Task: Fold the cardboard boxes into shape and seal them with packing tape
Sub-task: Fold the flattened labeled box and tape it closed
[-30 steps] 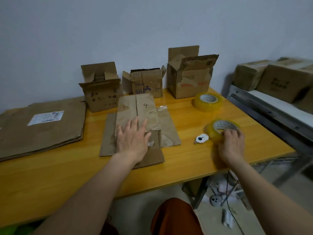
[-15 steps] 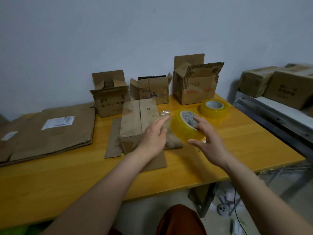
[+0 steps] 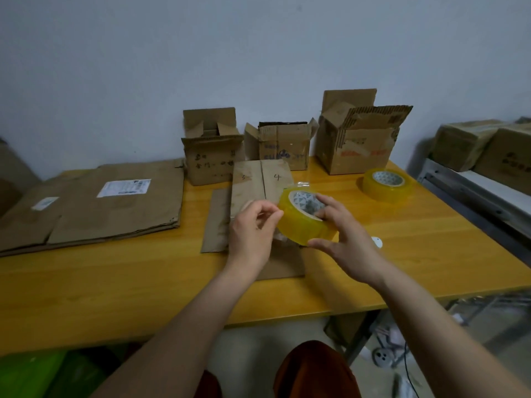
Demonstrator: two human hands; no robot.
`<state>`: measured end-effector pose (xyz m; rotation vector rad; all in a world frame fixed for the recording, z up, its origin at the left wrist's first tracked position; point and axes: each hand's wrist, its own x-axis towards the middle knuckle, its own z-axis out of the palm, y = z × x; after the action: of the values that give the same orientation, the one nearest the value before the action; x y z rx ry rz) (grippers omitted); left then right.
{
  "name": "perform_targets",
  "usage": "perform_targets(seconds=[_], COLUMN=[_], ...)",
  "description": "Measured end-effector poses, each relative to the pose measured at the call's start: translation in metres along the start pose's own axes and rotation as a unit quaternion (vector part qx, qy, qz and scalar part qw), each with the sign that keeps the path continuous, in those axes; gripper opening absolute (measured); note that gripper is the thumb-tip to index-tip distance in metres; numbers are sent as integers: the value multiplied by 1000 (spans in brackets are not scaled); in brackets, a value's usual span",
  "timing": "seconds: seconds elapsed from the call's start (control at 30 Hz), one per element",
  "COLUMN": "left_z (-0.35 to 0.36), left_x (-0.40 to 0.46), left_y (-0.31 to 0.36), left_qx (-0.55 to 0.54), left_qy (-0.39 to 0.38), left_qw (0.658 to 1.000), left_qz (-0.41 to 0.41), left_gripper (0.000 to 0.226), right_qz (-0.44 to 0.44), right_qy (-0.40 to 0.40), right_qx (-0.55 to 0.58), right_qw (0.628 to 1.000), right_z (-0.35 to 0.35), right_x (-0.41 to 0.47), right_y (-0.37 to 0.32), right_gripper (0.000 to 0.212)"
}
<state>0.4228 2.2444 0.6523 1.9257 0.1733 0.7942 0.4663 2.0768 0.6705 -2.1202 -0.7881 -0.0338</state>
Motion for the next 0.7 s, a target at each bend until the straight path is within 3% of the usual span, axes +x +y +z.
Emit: perform_targets(seconds=[0.1, 0.2, 0.27, 0.33, 0.4, 0.47, 0.53, 0.63, 0.7], left_z=[-5, -15, -20, -19, -15, -13, -19, -39, -46], left_x=[-6, -2, 1, -1, -4, -5, -3, -1, -1], left_y=[6, 7, 6, 10, 16, 15, 10, 1, -3], left_qx=[25, 17, -64, -190, -280, -278, -175, -44, -34], left_qy=[63, 103, 97, 70, 41, 45, 77, 138, 119], left_qw=[995, 995, 987, 955, 920, 918, 949, 966, 968], left_qz=[66, 2, -111, -216, -271, -280, -251, -213, -220], left_gripper=[5, 11, 13, 10, 10, 11, 10, 13, 14], right_qz=[-34, -95, -94, -38, 15, 41, 56, 90, 113], right_qy=[-33, 7, 114, 180, 178, 155, 166, 237, 271], right_qx=[-67, -147, -35, 149, 333, 425, 384, 248, 207], right_qw=[997, 984, 988, 972, 926, 891, 907, 935, 933], right_z=[2, 8, 12, 18, 31, 43, 43, 23, 16], right_x=[-1, 0, 3, 9, 13, 14, 14, 18, 18], right_y=[-4, -3, -3, -4, -8, -8, -4, 16, 29], right_gripper=[49, 81, 84, 74, 58, 44, 32, 49, 55])
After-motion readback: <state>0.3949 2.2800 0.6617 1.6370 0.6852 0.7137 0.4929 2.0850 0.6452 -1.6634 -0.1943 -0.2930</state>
